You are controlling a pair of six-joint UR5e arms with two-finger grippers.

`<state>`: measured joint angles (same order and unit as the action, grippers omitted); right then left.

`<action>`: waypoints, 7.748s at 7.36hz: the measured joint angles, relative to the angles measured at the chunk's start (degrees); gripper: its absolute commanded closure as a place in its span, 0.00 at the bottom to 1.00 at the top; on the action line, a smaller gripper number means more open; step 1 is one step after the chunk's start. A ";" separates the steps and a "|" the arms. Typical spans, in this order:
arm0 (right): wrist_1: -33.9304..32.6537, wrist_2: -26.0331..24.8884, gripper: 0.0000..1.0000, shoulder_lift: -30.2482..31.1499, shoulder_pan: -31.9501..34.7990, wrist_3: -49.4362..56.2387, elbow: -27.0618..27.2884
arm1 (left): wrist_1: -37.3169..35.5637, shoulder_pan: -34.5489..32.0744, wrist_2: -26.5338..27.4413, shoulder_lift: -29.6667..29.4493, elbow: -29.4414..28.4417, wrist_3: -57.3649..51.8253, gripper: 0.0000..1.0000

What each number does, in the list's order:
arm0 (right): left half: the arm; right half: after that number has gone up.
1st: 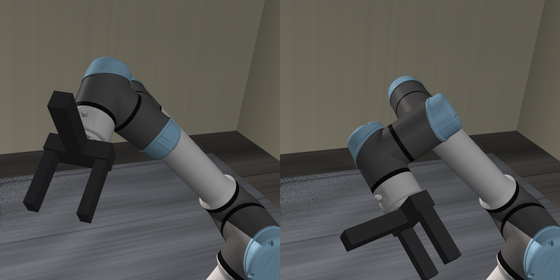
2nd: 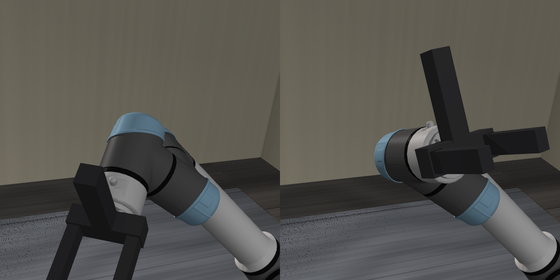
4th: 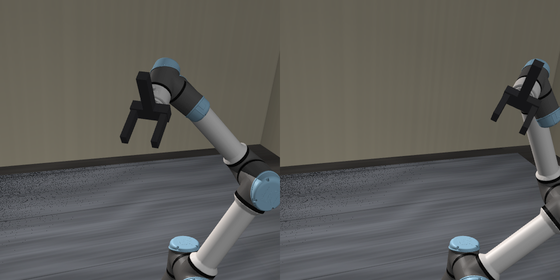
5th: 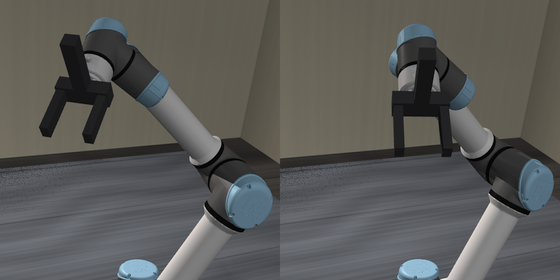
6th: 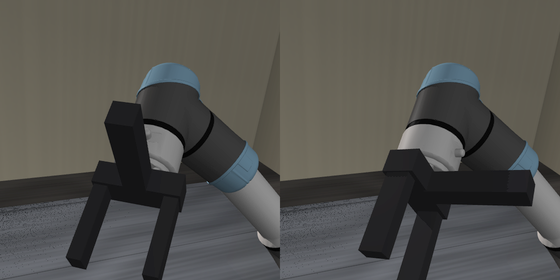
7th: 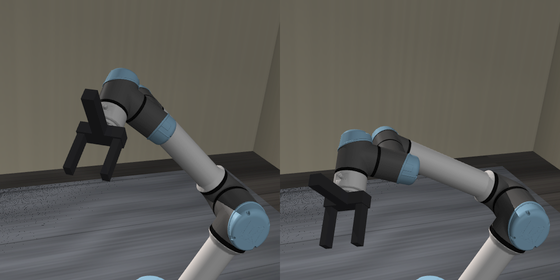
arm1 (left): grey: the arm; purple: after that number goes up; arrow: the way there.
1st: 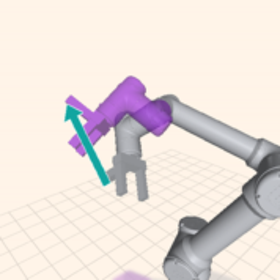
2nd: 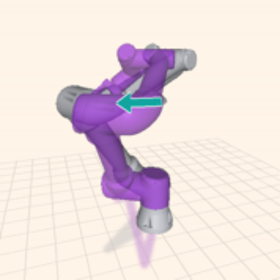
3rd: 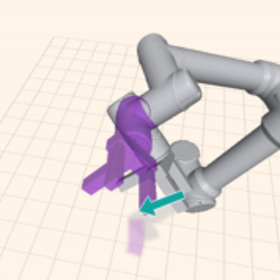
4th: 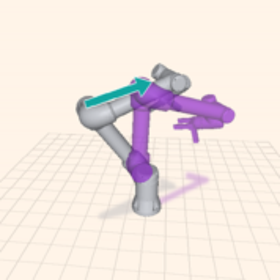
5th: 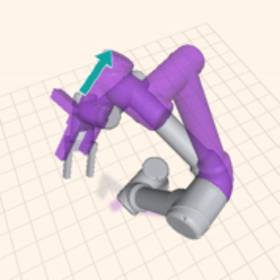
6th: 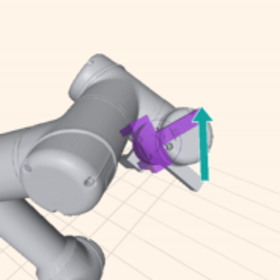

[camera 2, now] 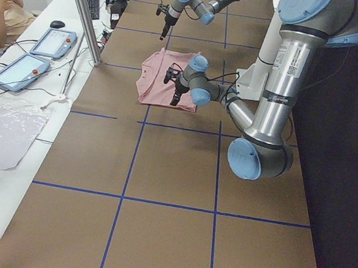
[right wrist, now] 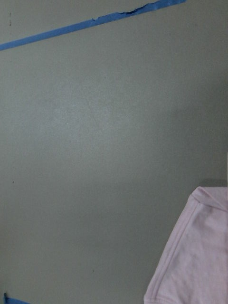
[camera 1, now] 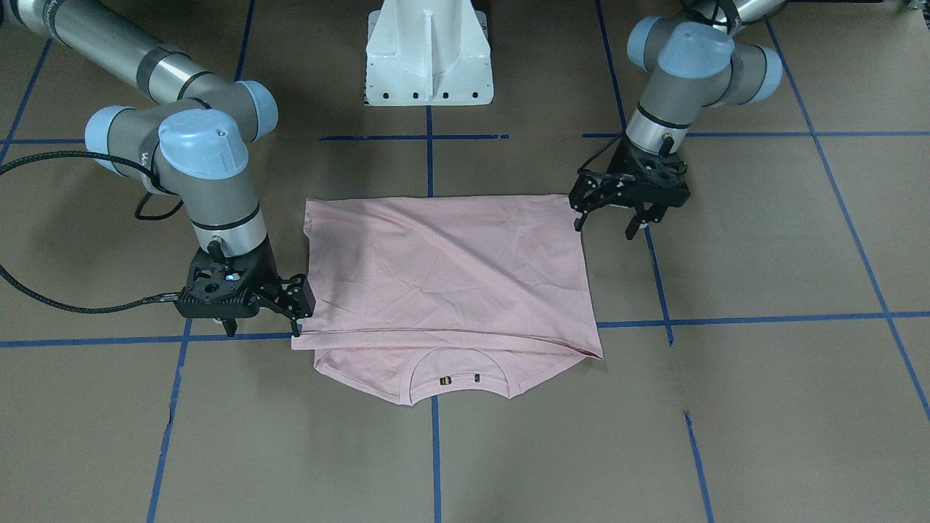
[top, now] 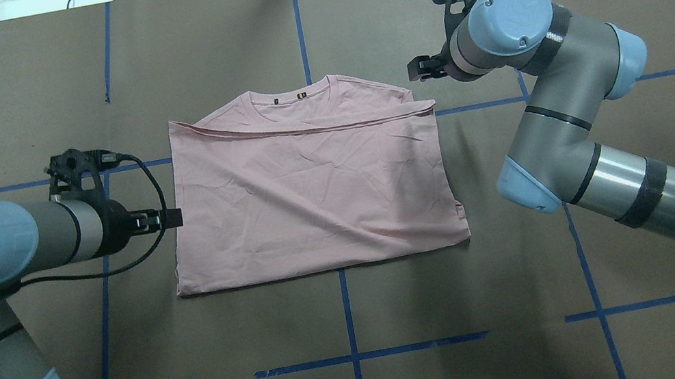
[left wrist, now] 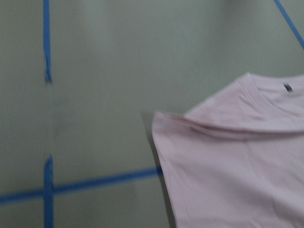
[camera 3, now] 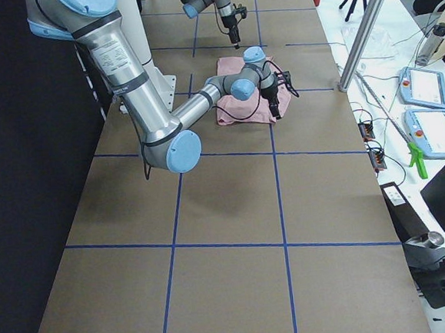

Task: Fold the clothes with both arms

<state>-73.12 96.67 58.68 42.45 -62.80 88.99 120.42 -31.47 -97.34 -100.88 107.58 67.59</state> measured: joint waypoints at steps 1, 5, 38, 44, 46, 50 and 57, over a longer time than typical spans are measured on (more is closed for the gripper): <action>-0.01 -0.04 0.00 0.02 0.00 -0.05 0.08 | 0.05 3.73 2.02 0.89 0.83 4.00 0.36; -0.01 -0.08 0.00 0.10 0.00 -0.04 0.10 | -0.19 9.05 4.01 1.43 0.48 7.98 0.43; -9.91 -9.76 0.48 -21.95 -16.78 -20.98 -16.24 | 21.61 -26.10 -5.31 -27.97 -52.29 -35.27 0.00; -9.81 -10.86 0.67 -22.09 -17.70 -22.98 -17.48 | 21.74 -25.93 -5.31 -27.31 -51.71 -34.36 0.00; -9.72 -11.27 0.87 -22.17 -18.03 -23.50 -17.55 | 21.71 -25.86 -5.31 -26.50 -50.61 -34.24 0.00; -9.82 -12.00 1.00 -22.13 -18.42 -25.14 -17.55 | 21.70 -25.84 -5.31 -25.91 -49.37 -34.06 0.00; -19.38 -19.31 1.00 -0.89 -27.30 -25.70 14.12 | 21.74 -25.66 -5.35 -25.15 -47.82 -32.94 0.00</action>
<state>-92.50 77.36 57.79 15.15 -88.50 103.11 142.15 -57.13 -102.70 -126.04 59.76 34.66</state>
